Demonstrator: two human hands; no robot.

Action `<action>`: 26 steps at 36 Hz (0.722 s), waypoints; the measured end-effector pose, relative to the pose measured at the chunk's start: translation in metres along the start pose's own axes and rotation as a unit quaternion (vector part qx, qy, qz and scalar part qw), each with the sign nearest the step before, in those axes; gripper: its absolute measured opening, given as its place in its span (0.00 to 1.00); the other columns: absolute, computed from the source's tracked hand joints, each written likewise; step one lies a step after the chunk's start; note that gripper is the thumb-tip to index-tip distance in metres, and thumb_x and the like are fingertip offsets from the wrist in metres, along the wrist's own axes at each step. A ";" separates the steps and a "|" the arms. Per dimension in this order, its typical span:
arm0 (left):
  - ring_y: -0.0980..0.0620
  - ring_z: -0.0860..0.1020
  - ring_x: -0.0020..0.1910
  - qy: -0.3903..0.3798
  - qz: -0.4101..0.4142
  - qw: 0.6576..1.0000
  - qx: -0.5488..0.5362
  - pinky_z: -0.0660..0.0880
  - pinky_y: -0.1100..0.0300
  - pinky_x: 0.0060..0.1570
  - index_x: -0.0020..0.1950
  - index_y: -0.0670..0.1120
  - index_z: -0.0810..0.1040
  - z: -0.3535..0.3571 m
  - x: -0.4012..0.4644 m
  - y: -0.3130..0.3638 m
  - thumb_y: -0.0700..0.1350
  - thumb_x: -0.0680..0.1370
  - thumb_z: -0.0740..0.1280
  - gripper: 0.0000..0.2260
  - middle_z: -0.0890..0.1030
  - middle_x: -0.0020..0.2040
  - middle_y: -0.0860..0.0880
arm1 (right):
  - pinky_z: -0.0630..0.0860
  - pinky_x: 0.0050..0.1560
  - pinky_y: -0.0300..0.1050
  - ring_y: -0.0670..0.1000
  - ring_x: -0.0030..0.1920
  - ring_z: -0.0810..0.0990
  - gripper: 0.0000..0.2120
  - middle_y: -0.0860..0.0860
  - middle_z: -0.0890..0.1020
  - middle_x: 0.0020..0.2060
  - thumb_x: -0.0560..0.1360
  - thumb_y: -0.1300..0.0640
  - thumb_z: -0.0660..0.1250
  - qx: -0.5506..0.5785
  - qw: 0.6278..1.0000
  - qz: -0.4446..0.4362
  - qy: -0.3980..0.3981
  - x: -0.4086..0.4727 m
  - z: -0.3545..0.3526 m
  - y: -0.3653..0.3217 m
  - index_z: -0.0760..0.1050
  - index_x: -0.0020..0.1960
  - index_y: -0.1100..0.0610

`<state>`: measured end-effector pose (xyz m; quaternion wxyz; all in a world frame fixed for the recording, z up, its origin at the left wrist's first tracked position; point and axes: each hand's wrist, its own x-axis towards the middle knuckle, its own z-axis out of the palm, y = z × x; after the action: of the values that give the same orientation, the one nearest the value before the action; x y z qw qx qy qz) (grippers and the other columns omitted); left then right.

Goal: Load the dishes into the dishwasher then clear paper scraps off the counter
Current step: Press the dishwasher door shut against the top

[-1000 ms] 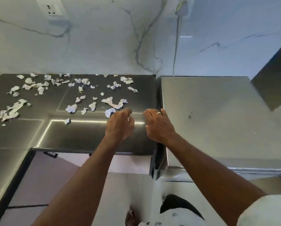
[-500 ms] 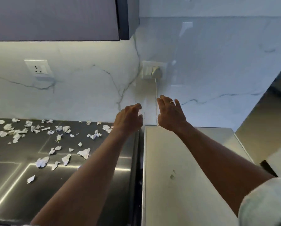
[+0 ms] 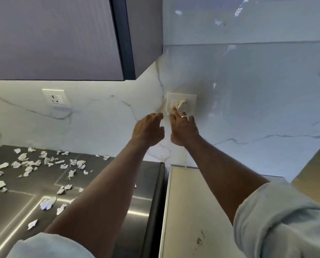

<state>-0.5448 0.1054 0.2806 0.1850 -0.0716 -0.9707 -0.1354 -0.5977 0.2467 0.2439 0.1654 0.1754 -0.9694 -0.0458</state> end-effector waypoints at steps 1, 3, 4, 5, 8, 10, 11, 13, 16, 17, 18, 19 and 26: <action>0.41 0.79 0.59 0.000 0.001 1.000 0.004 0.79 0.48 0.56 0.68 0.46 0.74 0.000 0.002 -0.001 0.46 0.79 0.65 0.18 0.79 0.65 0.45 | 0.70 0.64 0.58 0.61 0.74 0.65 0.37 0.56 0.55 0.80 0.71 0.54 0.70 0.006 1.000 0.005 -0.004 0.003 0.003 -0.001 0.59 0.76 0.57; 0.41 0.80 0.59 0.001 0.005 1.000 0.011 0.79 0.48 0.56 0.68 0.46 0.74 0.001 0.005 -0.003 0.46 0.79 0.66 0.18 0.79 0.65 0.45 | 0.70 0.64 0.59 0.61 0.74 0.66 0.38 0.57 0.54 0.81 0.72 0.53 0.71 0.013 1.000 0.014 -0.012 0.009 0.008 -0.003 0.58 0.77 0.57; 0.41 0.80 0.59 0.002 0.005 1.000 0.012 0.79 0.49 0.55 0.68 0.46 0.74 0.002 0.007 -0.005 0.46 0.79 0.66 0.18 0.79 0.65 0.45 | 0.71 0.64 0.59 0.61 0.74 0.67 0.38 0.57 0.54 0.81 0.72 0.53 0.71 0.017 1.000 0.020 -0.014 0.010 0.009 -0.004 0.58 0.77 0.58; 0.41 0.80 0.59 0.001 0.005 1.000 0.014 0.79 0.49 0.55 0.69 0.46 0.74 0.002 0.008 -0.006 0.46 0.79 0.66 0.18 0.79 0.65 0.45 | 0.71 0.63 0.58 0.61 0.74 0.68 0.38 0.56 0.53 0.81 0.72 0.53 0.71 0.023 0.999 0.026 -0.016 0.012 0.011 -0.005 0.57 0.77 0.58; 0.42 0.79 0.60 -0.002 0.004 1.000 0.017 0.79 0.49 0.56 0.69 0.47 0.73 0.003 0.010 -0.010 0.45 0.79 0.65 0.18 0.79 0.66 0.45 | 0.72 0.62 0.58 0.61 0.71 0.71 0.39 0.56 0.53 0.81 0.74 0.52 0.71 0.041 0.998 0.043 -0.021 0.016 0.012 -0.006 0.55 0.78 0.58; 0.42 0.80 0.59 -0.002 0.005 1.000 0.019 0.79 0.48 0.56 0.70 0.46 0.73 0.003 0.012 -0.012 0.45 0.79 0.66 0.18 0.79 0.66 0.45 | 0.72 0.62 0.58 0.61 0.70 0.73 0.40 0.56 0.52 0.81 0.74 0.53 0.71 0.047 0.997 0.050 -0.022 0.018 0.013 -0.006 0.53 0.79 0.58; 0.42 0.80 0.59 -0.002 0.004 1.000 0.020 0.79 0.48 0.56 0.69 0.46 0.73 0.003 0.013 -0.013 0.45 0.79 0.66 0.18 0.79 0.66 0.45 | 0.72 0.62 0.58 0.61 0.70 0.73 0.41 0.56 0.52 0.81 0.74 0.53 0.70 0.048 0.997 0.053 -0.023 0.019 0.014 -0.007 0.52 0.79 0.58; 0.42 0.80 0.58 0.000 0.002 1.000 0.020 0.80 0.47 0.55 0.69 0.46 0.73 0.001 0.014 -0.015 0.45 0.79 0.66 0.18 0.79 0.65 0.45 | 0.73 0.61 0.58 0.61 0.69 0.74 0.41 0.56 0.53 0.81 0.74 0.53 0.70 0.045 0.997 0.056 -0.022 0.020 0.015 -0.008 0.51 0.79 0.59; 0.42 0.81 0.57 0.009 0.002 1.000 0.018 0.80 0.48 0.54 0.68 0.46 0.73 -0.001 0.016 -0.017 0.44 0.79 0.66 0.17 0.80 0.65 0.45 | 0.74 0.61 0.58 0.61 0.68 0.75 0.41 0.56 0.55 0.81 0.75 0.51 0.70 0.041 0.997 0.058 -0.023 0.020 0.017 -0.009 0.51 0.80 0.59; 0.42 0.81 0.57 0.010 0.001 1.000 0.018 0.80 0.48 0.54 0.68 0.45 0.74 -0.001 0.017 -0.017 0.44 0.79 0.67 0.17 0.80 0.65 0.45 | 0.74 0.60 0.58 0.61 0.68 0.75 0.41 0.56 0.56 0.80 0.75 0.52 0.70 0.044 0.997 0.059 -0.023 0.021 0.019 -0.009 0.51 0.80 0.59; 0.42 0.81 0.56 0.011 0.001 1.000 0.019 0.80 0.49 0.54 0.68 0.45 0.74 -0.001 0.017 -0.017 0.43 0.79 0.67 0.17 0.80 0.65 0.45 | 0.74 0.60 0.58 0.61 0.67 0.75 0.41 0.56 0.57 0.80 0.75 0.52 0.69 0.050 0.997 0.060 -0.022 0.021 0.019 -0.009 0.51 0.80 0.59; 0.42 0.81 0.56 0.013 0.000 1.000 0.020 0.80 0.49 0.53 0.68 0.45 0.74 -0.001 0.017 -0.017 0.43 0.79 0.67 0.18 0.80 0.65 0.44 | 0.74 0.60 0.57 0.61 0.67 0.75 0.41 0.56 0.57 0.80 0.75 0.53 0.69 0.054 0.996 0.062 -0.022 0.022 0.020 -0.009 0.50 0.80 0.59; 0.42 0.82 0.55 0.022 0.002 1.000 0.020 0.79 0.53 0.51 0.68 0.44 0.74 -0.002 0.013 -0.017 0.42 0.79 0.67 0.17 0.80 0.64 0.45 | 0.74 0.60 0.59 0.60 0.62 0.79 0.42 0.55 0.56 0.80 0.77 0.53 0.67 0.099 0.991 0.077 -0.037 0.027 0.023 -0.008 0.44 0.81 0.59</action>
<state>-0.5597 0.0903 0.2835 0.2080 -0.0673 -0.9688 -0.1169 -0.6268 0.2301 0.2293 0.1142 0.1139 -0.9853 0.0568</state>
